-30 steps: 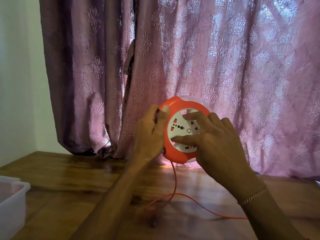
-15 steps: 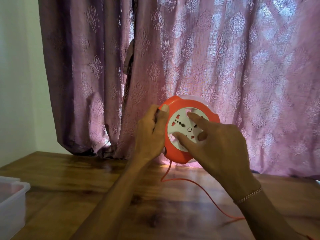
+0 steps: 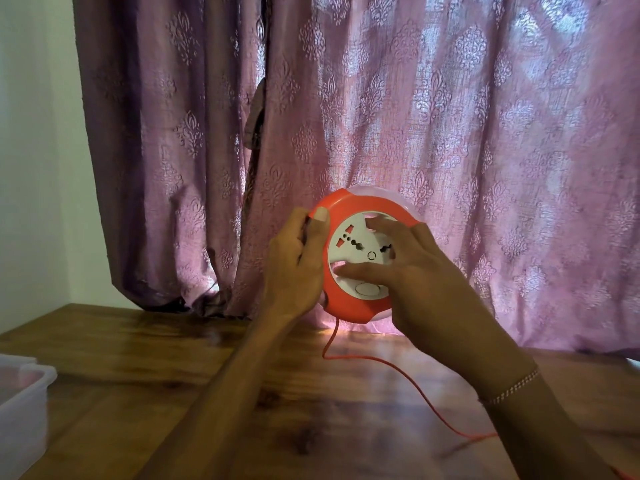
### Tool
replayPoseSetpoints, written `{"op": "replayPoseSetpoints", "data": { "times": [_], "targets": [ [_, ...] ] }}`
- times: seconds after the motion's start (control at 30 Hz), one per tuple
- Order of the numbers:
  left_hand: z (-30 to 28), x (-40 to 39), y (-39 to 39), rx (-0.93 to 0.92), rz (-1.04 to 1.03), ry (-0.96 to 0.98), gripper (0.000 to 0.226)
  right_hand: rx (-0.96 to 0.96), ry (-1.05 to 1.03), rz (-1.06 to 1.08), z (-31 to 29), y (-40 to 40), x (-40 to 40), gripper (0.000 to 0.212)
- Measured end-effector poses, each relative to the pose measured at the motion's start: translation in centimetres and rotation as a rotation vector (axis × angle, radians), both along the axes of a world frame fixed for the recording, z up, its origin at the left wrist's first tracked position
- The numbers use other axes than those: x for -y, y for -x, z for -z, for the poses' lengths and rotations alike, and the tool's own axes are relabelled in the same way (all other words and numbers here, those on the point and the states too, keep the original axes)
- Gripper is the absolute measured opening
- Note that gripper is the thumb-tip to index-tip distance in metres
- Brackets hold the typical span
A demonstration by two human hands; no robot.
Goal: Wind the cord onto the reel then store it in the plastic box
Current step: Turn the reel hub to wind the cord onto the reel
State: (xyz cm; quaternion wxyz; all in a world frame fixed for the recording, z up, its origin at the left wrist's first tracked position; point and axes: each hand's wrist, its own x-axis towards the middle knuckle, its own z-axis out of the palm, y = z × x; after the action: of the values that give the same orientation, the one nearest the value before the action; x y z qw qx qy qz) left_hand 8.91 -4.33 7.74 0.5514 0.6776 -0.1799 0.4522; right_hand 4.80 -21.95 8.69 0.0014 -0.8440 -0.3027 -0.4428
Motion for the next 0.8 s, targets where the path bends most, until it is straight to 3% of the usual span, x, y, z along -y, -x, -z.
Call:
{"op": "replayPoseSetpoints", "data": {
  "times": [0.1, 0.27, 0.67, 0.8],
  "targets": [
    [0.1, 0.1, 0.0, -0.018, -0.019, -0.036, 0.041, 0.088, -0.010, 0.045, -0.1, 0.4, -0.3, 0.053],
    [0.0, 0.3, 0.2, 0.006, -0.016, -0.042, 0.045, 0.152, -0.036, 0.128, -0.1, 0.9, -0.6, 0.059],
    [0.0, 0.5, 0.4, 0.003, -0.018, -0.035, 0.047, 0.115, -0.397, 0.247, 0.2, 1.2, -1.6, 0.069],
    [0.2, 0.3, 0.0, -0.020, 0.006, -0.006, 0.051, 0.180, -0.344, 0.212, -0.1, 1.0, -1.2, 0.063]
  ]
}}
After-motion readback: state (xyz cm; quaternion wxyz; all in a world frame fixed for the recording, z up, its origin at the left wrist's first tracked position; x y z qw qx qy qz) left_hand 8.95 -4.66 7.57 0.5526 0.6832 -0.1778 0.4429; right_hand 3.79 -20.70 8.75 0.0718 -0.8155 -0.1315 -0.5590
